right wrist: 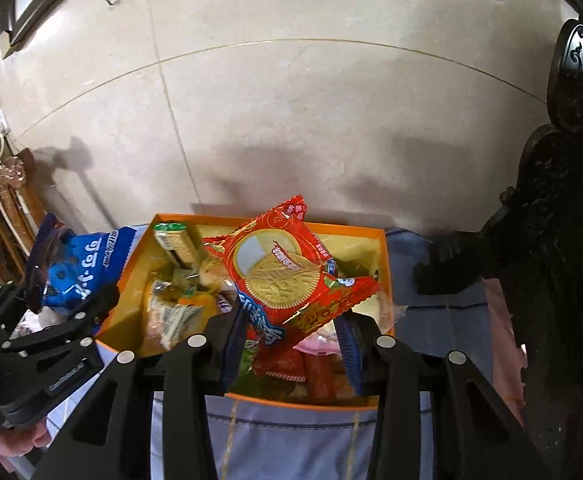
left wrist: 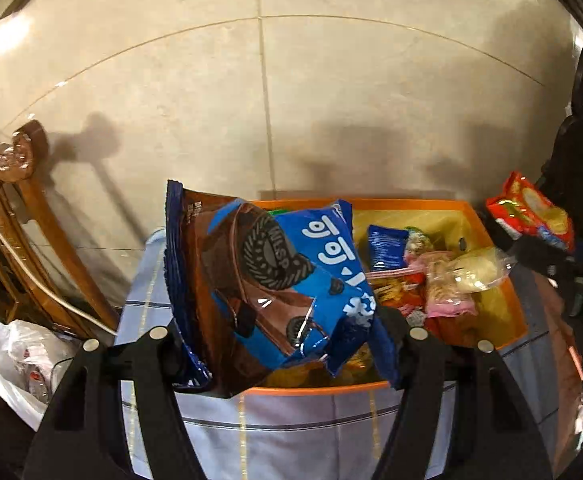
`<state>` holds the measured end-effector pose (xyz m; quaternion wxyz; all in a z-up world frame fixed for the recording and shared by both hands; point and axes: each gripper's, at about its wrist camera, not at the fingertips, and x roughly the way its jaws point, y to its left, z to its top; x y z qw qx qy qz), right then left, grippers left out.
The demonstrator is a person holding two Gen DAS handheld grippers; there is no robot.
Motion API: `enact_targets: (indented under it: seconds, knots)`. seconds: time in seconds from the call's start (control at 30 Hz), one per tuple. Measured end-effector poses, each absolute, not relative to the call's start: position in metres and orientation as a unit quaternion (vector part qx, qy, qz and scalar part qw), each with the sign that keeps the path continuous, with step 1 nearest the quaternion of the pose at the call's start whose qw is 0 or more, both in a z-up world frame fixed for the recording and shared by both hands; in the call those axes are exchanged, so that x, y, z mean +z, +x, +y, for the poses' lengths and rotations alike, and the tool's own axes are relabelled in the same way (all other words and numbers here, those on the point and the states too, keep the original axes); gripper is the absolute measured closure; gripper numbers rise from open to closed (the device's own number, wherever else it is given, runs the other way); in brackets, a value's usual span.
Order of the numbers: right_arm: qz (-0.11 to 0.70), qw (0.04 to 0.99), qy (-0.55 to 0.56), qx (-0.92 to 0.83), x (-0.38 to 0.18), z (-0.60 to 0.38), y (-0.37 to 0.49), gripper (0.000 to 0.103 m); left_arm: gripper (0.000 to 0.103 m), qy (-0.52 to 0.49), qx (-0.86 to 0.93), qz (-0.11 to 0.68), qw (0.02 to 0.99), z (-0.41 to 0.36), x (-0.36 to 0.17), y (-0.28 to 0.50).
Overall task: Organize snacks
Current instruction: 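Drop the blue cookie bag and red biscuit packet into the orange box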
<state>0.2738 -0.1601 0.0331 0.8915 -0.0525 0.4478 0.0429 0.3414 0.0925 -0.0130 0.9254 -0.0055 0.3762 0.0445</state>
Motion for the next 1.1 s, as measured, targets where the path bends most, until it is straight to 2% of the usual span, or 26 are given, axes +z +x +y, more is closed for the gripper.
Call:
enact_targets:
  seconds: [0.03, 0.07, 0.1, 0.13, 0.2, 0.4, 0.8, 1.1]
  knots:
    - [0.449, 0.892, -0.050, 0.037, 0.032, -0.163, 0.277, 0.058, 0.037, -0.003, 0.045, 0.376, 0.926, 0.090, -0.014, 0.344]
    - [0.448, 0.892, -0.043, 0.029, 0.030, -0.166, 0.280, 0.026, 0.032, 0.003, 0.047, 0.374, 0.926, 0.088, -0.015, 0.345]
    - [0.449, 0.892, -0.042, 0.019, 0.029, -0.168, 0.283, 0.005, 0.025, 0.009, 0.050, 0.371, 0.927, 0.086, -0.017, 0.345]
    - [0.442, 0.895, -0.060, -0.004, 0.028, -0.167, 0.286, 0.003, 0.004, 0.016, 0.059, 0.365, 0.929, 0.085, -0.016, 0.347]
    - [0.435, 0.896, -0.091, -0.016, 0.028, -0.165, 0.288, 0.003, 0.004, 0.023, 0.075, 0.347, 0.935, 0.083, -0.012, 0.346]
    - [0.440, 0.895, -0.068, -0.003, 0.033, -0.166, 0.287, 0.004, 0.004, 0.039, 0.072, 0.330, 0.940, 0.077, -0.001, 0.342]
    - [0.436, 0.899, -0.044, -0.014, 0.048, -0.181, 0.275, 0.003, 0.004, 0.027, 0.072, 0.352, 0.933, 0.077, -0.008, 0.344]
    - [0.443, 0.895, -0.046, -0.016, 0.039, -0.183, 0.267, 0.003, 0.004, 0.024, 0.036, 0.343, 0.938, 0.064, -0.008, 0.337]
